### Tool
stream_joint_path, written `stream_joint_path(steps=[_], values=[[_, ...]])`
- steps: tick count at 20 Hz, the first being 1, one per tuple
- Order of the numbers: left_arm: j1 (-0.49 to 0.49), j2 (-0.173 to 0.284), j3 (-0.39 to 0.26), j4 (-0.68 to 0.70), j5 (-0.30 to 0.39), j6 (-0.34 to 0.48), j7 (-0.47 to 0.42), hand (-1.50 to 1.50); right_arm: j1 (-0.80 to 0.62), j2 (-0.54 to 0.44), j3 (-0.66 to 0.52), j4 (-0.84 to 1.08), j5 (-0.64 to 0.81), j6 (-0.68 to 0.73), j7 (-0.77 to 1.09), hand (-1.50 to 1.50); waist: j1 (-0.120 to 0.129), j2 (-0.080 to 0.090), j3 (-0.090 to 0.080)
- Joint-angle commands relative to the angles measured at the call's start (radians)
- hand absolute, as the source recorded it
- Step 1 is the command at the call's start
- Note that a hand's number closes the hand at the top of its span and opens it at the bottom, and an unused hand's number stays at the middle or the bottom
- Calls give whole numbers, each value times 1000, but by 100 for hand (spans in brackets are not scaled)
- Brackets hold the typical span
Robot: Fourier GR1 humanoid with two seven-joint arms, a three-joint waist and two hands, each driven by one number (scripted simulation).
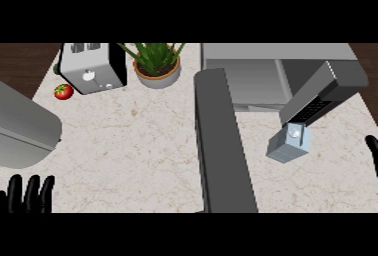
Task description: Pick up the milk, place it into the microwave and close the microwave
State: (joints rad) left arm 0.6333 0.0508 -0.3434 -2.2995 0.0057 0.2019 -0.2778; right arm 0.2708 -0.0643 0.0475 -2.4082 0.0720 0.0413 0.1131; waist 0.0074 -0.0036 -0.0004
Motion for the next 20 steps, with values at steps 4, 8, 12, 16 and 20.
stream_joint_path(steps=[4,8,12,16,20], values=[[180,75,62,-46,96,-64,-121,-150,55,46,44,123,96,-8,-161,-150,3,0,0],[261,70,-9,-40,57,-78,-214,-150,-28,5,-86,230,19,5,-165,-150,6,1,1],[340,101,40,-25,130,-124,-301,-150,-56,26,-35,319,119,-25,-209,-150,9,1,0],[401,118,28,-44,122,-140,-337,-150,-145,5,-86,448,114,-28,-262,-150,11,2,1],[446,150,88,-65,197,-183,-371,-150,-192,-12,-125,581,138,-45,-297,-150,17,1,1]])
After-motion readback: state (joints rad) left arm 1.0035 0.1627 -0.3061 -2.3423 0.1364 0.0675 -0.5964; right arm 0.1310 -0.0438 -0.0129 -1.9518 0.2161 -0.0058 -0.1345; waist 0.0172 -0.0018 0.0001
